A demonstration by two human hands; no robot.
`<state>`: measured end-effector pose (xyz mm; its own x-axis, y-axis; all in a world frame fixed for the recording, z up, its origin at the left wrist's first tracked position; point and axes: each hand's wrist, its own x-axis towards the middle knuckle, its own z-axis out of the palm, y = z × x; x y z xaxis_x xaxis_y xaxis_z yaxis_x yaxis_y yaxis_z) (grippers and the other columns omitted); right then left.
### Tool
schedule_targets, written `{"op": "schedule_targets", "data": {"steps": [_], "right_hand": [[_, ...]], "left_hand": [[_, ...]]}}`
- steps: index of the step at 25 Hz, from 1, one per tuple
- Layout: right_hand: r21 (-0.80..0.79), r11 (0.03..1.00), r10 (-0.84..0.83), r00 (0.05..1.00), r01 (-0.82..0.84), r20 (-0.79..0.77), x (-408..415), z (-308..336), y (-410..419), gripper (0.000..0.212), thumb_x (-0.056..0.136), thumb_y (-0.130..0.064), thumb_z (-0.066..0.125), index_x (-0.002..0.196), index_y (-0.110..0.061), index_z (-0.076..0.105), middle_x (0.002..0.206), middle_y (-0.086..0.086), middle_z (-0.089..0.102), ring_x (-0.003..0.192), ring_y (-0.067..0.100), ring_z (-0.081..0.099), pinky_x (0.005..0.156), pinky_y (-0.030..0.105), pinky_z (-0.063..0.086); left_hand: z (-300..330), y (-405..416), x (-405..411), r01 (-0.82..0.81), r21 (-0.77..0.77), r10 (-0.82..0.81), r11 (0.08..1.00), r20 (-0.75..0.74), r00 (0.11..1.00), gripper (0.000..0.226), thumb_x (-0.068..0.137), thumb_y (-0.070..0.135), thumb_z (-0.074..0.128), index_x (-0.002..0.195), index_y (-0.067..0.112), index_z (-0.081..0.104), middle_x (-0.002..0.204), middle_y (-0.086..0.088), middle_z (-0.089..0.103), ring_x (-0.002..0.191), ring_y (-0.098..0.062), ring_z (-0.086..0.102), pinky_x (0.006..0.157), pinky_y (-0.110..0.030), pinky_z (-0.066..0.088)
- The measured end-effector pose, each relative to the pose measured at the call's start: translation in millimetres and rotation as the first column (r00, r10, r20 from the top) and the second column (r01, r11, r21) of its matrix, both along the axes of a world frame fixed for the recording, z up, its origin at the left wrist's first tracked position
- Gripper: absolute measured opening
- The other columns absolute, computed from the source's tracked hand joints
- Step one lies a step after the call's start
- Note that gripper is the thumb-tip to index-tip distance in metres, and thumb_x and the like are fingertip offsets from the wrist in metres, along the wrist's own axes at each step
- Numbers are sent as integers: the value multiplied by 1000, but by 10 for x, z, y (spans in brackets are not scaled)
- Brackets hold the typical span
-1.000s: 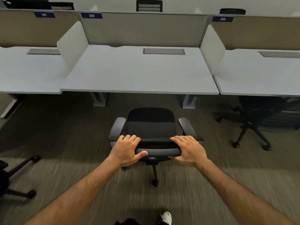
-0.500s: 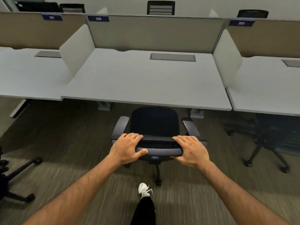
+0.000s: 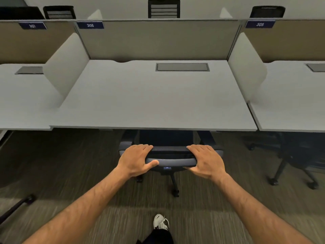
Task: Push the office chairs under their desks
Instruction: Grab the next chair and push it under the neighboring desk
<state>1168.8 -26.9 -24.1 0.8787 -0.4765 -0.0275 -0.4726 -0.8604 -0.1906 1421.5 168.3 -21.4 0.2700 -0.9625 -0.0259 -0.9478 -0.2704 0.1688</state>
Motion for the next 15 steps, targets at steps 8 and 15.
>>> {"op": "schedule_targets", "data": {"steps": [8,15], "right_hand": [[-3,999,-53,997,53,61,468,2,-250,85,79,-81,52,138,-20,58,134,1,66,122,22,62,108,42,45],[61,998,4,999,-2,-35,492,38,-304,94,82,-82,50,151,-19,43,151,4,52,139,23,48,118,42,31]], "left_hand": [[35,-350,528,11,-2,-11,1000,0,1000,97,84,89,17,139,20,58,120,5,70,106,-14,66,89,-33,53],[0,-358,591,0,35,1,999,-19,1000,95,86,89,18,145,22,51,135,3,63,120,-16,60,101,-38,49]]}}
